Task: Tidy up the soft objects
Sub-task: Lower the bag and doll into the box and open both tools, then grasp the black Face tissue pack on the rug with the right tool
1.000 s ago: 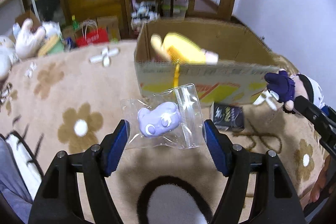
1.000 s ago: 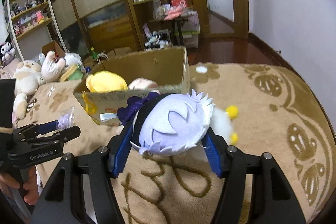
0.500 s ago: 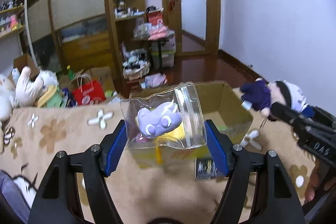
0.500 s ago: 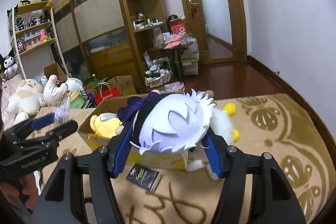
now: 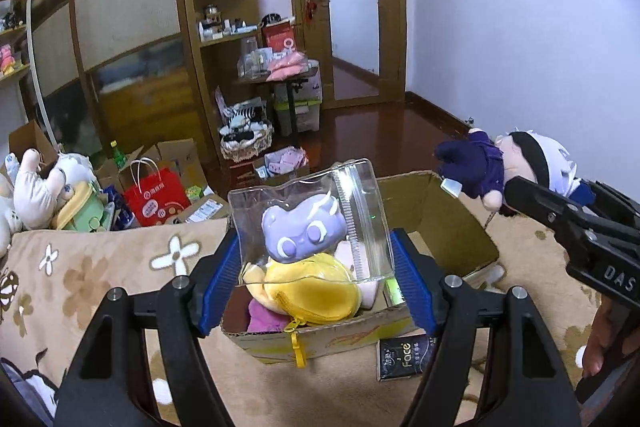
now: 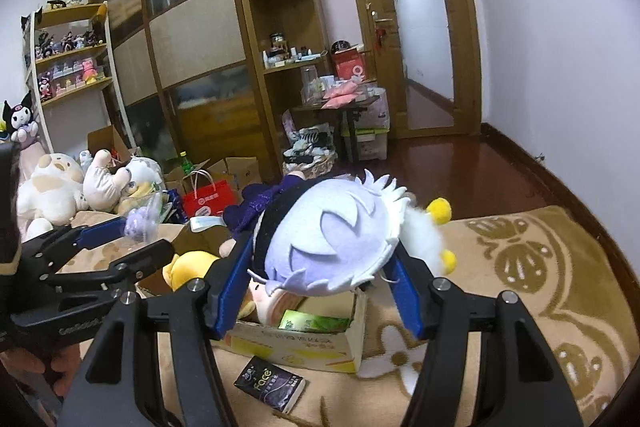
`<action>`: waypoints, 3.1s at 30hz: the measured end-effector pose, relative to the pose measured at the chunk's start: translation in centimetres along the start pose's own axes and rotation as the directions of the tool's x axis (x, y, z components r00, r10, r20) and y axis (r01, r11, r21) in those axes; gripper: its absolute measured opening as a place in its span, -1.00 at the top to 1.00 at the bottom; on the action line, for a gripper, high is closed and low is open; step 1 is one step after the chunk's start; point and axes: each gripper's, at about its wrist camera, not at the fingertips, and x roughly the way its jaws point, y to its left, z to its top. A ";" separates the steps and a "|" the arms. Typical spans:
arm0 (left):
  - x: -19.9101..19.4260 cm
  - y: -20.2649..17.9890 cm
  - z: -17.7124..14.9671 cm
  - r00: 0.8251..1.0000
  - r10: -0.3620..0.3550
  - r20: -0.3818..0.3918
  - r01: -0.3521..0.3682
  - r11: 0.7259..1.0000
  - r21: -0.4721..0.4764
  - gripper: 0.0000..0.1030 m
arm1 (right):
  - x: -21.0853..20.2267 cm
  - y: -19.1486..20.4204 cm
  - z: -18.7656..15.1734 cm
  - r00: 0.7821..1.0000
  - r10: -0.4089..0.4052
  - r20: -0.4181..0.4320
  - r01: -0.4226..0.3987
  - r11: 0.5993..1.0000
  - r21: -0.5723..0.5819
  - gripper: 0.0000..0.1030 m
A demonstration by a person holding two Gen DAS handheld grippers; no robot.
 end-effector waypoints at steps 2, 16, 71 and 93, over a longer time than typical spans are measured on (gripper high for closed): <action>0.6 0.1 -0.3 1.000 -0.003 -0.013 0.003 1.000 -0.008 -0.40 | 0.6 -0.5 -0.3 1.000 0.024 -0.014 -0.024 0.999 0.027 -0.30; 3.6 2.0 0.2 0.999 -0.028 -0.035 0.026 0.998 -0.065 -0.41 | 1.6 -1.1 -0.3 0.993 0.121 0.003 -0.121 0.990 0.068 -0.30; -8.0 4.8 -4.9 0.990 0.083 -0.116 -0.090 0.994 -0.057 -0.94 | -0.8 2.6 -6.4 0.980 0.004 -0.199 -0.010 1.000 -0.027 -0.96; -8.2 5.4 -5.1 0.995 0.019 -0.094 -0.026 0.997 -0.066 -0.94 | 5.2 4.5 -10.2 0.948 -0.062 -0.311 0.038 0.996 -0.083 -0.96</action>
